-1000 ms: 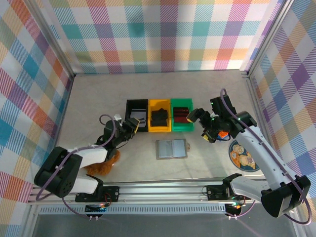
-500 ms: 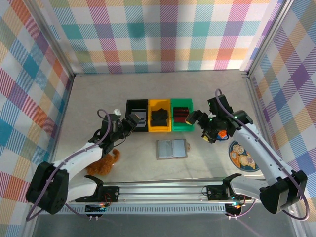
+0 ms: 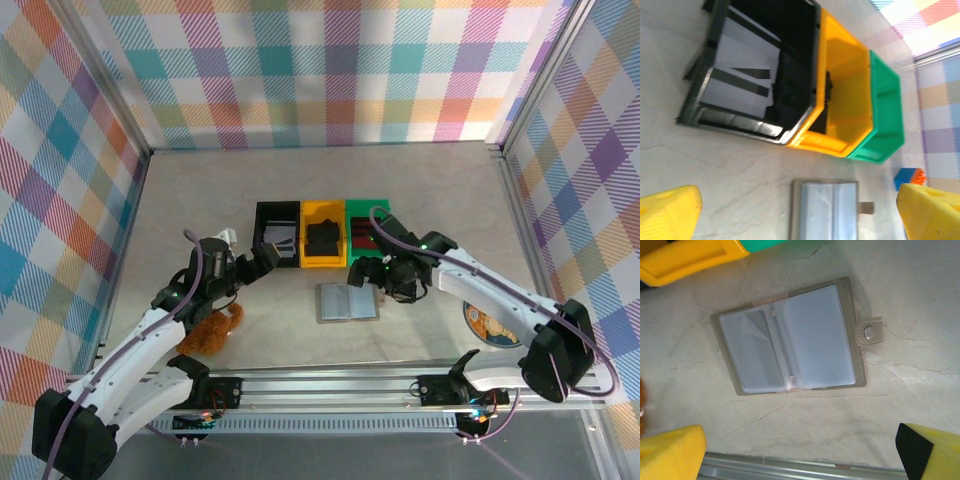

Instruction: Take the credit cards out of the card holder

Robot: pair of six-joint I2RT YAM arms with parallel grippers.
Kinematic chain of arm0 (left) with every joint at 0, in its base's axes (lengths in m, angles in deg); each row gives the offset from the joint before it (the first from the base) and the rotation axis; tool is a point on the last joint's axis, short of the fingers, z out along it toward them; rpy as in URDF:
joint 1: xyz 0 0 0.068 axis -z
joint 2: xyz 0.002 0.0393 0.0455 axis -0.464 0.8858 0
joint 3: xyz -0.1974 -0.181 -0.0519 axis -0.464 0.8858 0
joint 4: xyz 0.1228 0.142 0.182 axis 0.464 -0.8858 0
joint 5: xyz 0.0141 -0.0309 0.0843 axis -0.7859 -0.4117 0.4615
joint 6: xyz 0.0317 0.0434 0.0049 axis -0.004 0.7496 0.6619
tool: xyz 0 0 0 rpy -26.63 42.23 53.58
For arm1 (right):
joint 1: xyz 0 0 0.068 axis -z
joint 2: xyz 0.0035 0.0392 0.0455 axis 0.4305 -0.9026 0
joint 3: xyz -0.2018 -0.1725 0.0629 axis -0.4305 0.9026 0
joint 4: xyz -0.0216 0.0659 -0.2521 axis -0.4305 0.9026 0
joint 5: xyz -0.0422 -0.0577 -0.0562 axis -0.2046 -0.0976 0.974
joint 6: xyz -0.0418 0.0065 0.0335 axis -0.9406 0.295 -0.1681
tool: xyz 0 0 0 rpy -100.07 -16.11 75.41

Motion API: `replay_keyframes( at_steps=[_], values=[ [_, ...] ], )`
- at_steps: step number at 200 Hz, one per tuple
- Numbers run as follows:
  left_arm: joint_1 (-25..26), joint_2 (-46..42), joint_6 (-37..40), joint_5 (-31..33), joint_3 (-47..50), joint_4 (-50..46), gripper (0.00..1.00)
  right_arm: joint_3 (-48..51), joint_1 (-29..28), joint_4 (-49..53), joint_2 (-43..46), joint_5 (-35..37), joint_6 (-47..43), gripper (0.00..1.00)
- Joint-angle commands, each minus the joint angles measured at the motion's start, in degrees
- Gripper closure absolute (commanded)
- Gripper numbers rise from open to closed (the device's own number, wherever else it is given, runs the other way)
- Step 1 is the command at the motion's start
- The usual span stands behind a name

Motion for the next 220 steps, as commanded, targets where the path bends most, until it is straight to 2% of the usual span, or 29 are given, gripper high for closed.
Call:
replay_keyframes(
  at_steps=[1,28,57,81,113,135,170,220],
  values=[
    [0.19,-2.45,4.48,5.32,-3.35,-11.14,0.00,-1.71,-0.83,0.05,-2.43,3.32,-0.26,0.02],
    [0.20,-5.18,5.53,9.06,-4.91,-15.32,0.00,-4.35,-4.58,0.56,-6.81,6.14,-0.59,0.02],
    [0.12,-6.14,1.52,16.94,-6.98,-21.60,0.00,-8.03,-7.39,1.20,-12.52,7.15,-1.03,0.02],
    [0.12,-5.64,5.14,14.47,-7.57,-21.34,0.00,-11.14,-9.59,2.35,-17.18,8.60,-1.79,0.05],
    [0.12,-4.87,5.36,15.57,-8.00,-22.18,0.00,-16.05,-11.59,4.92,-23.59,9.84,-3.46,0.06],
    [0.12,-5.22,5.35,14.58,-7.58,-21.56,0.00,-19.54,-12.42,7.29,-27.86,10.89,-4.85,0.12],
    [0.12,-5.61,5.17,14.54,-7.24,-21.82,0.00,-21.83,-13.13,9.11,-31.89,13.10,-5.79,0.16],
    [0.09,-6.23,5.26,14.52,-6.87,-21.97,0.00,-24.85,-15.66,10.46,-35.76,13.31,-6.58,0.16]
  ],
)
